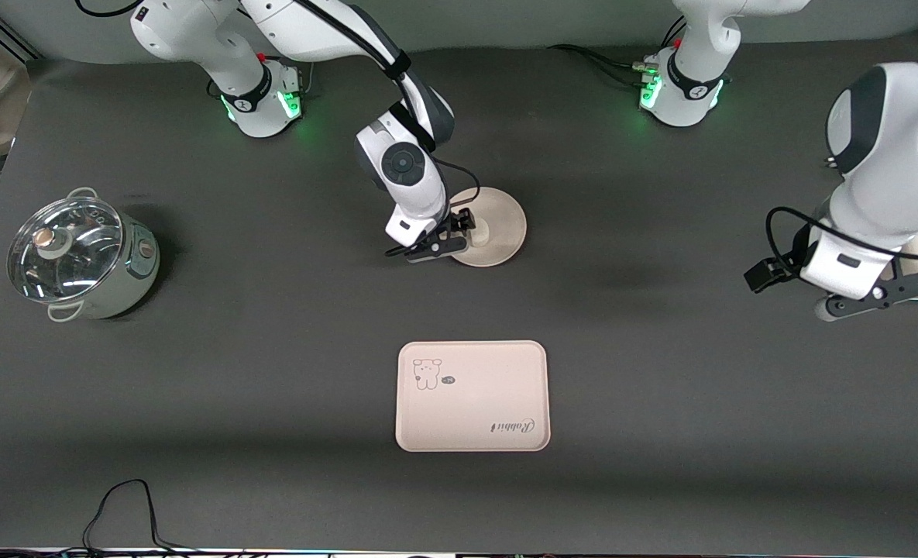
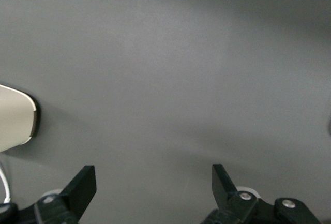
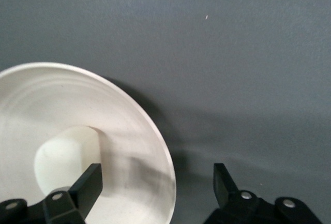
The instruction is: Place bun in plate and plate on tray
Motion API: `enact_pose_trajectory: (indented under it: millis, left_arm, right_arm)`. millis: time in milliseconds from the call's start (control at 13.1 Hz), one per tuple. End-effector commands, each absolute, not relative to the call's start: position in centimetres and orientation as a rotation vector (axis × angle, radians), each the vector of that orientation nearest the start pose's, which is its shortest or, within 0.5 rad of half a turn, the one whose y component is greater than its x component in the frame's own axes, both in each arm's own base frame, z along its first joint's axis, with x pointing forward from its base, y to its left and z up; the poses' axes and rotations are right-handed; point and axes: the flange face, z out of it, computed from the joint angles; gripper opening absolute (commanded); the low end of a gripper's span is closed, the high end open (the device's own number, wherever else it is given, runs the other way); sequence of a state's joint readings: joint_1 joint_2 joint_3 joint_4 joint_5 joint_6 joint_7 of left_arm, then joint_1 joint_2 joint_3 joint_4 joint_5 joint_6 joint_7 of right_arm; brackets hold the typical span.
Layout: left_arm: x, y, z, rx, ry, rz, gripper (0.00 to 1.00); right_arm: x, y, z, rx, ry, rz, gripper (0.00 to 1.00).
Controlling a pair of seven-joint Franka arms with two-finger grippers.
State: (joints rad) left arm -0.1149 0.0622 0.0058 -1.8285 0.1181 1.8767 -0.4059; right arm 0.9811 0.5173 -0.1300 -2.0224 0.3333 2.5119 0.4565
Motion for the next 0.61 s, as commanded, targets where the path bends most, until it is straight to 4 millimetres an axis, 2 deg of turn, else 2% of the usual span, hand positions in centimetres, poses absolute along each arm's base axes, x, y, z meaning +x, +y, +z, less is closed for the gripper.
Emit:
enact_pose_trajectory:
  millis: [0,76,152,305,533]
  left_arm:
    - [55.6,-5.1,51.6,-3.017,-0.381,-0.015,1.0]
    - [55.1,-5.0,52.4,-3.016,-0.368,-0.002,1.0]
    - [54.8,-4.9,53.1,-3.027,-0.29,-0.009,1.0]
    - [55.0,-5.1,53.7,-3.044,-0.165,-0.036,1.0]
    - [55.7,-5.8,53.5,-3.1,-0.149,-0.084,1.0]
  right_arm:
    - [39.1,44.9,18.3,-3.036,-0.245,0.154,0.75]
    - [39.0,44.8,18.1,-3.042,-0.245,0.172,0.34]
    - [39.0,44.7,18.0,-3.047,-0.245,0.193,0.0]
    - [39.3,44.4,18.5,-3.049,-0.256,0.223,0.0]
    - [40.9,42.9,19.1,-3.052,-0.199,0.245,0.0]
